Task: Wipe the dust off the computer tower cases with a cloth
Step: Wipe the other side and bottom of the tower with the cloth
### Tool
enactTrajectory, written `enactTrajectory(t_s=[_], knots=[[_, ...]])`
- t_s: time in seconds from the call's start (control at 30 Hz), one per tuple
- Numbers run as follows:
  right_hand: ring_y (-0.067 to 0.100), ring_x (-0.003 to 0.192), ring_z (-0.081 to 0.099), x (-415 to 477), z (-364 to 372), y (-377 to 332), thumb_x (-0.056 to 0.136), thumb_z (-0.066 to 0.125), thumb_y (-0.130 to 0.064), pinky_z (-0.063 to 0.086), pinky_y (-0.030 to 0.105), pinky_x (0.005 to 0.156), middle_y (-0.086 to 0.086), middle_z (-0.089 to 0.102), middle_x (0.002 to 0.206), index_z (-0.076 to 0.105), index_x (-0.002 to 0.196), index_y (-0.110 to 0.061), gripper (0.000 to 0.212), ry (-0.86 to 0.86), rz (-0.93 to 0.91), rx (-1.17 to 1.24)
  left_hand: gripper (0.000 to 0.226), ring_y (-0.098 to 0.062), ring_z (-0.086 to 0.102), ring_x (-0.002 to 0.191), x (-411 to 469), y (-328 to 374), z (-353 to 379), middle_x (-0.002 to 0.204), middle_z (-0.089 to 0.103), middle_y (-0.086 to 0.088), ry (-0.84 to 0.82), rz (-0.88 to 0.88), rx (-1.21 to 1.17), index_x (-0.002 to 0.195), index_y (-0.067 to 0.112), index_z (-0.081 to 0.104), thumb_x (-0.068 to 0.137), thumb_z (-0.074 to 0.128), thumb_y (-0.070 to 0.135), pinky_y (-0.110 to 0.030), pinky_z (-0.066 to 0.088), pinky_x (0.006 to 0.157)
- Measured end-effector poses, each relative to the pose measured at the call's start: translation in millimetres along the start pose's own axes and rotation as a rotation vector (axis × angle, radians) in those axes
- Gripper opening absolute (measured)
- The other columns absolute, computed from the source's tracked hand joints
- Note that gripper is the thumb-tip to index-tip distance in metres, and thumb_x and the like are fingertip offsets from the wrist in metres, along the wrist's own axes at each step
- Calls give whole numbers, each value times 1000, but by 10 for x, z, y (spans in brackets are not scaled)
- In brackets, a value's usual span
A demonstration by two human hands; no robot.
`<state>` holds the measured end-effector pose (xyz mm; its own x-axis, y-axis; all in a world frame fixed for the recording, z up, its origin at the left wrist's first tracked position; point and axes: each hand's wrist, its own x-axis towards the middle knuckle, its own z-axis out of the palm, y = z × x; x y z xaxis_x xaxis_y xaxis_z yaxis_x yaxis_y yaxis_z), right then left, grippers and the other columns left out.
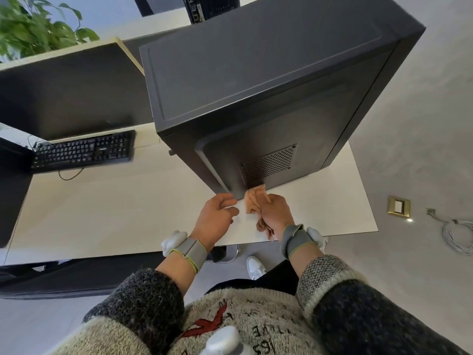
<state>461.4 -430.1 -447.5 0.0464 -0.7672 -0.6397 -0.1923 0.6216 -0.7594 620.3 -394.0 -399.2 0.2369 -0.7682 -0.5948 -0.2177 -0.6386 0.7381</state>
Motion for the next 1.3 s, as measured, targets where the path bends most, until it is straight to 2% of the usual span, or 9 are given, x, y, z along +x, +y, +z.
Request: enactTrajectory(t_s=[0.17,0.23,0.43,0.63,0.73,0.83,1.03,1.2,1.3], knots=[[16,62,54,-11,15,39,108,54,-39,45,36,59,4,60,65,62,76,-13,42,115,-334,28,44,-18,67,113,15,-32,4,129,69,2,-8,-2,30,138,10,60,95,64,3,-32,57,89],[19,65,57,38,26,50,107,54,-37,47,37,62,2,65,69,66,80,-14,36,133,-309,14,45,-18,67,113,14,-33,11,129,69,2,-11,-4,38,138,10,60,95,64,3,-33,58,90],[23,33,49,7,-99,26,105,55,-40,31,20,35,12,54,52,61,84,-2,44,22,-75,19,44,-21,67,115,21,27,32,126,68,3,-16,9,52,139,13,59,96,63,2,-37,58,94],[11,53,54,-40,-91,-57,106,57,-48,41,22,48,-8,61,62,66,83,-18,39,100,-362,-3,44,-18,66,115,12,52,100,129,69,2,-51,28,89,138,15,59,96,64,5,-32,58,89],[18,45,58,10,-102,-22,105,54,-43,43,31,45,6,63,59,63,84,-10,41,43,-165,-47,45,-19,67,115,-11,90,107,130,68,1,-48,34,75,139,15,57,96,63,3,-33,57,91],[26,36,54,-22,-155,-57,103,54,-35,36,25,38,11,54,49,60,82,-6,37,18,-25,-20,45,-20,67,115,-24,104,96,129,68,3,-42,39,59,139,17,57,96,63,3,-36,58,94],[18,67,61,-105,-96,-119,106,58,-40,49,33,62,2,66,73,66,87,-13,34,86,-368,-73,42,-17,66,116,-48,85,85,128,69,5,-36,53,81,135,19,61,95,64,6,-36,59,92],[32,41,59,-36,-53,-24,104,51,-36,38,26,34,13,57,52,61,84,-7,37,6,-41,-50,47,-20,66,117,-96,116,84,129,68,4,-31,60,78,140,18,57,96,62,4,-35,58,93],[25,41,53,-106,-79,-120,101,56,-31,34,23,35,10,54,55,60,78,-6,33,97,-145,20,47,-20,66,117,-111,117,69,130,68,4,-15,57,68,141,18,56,96,62,5,-37,58,95]])
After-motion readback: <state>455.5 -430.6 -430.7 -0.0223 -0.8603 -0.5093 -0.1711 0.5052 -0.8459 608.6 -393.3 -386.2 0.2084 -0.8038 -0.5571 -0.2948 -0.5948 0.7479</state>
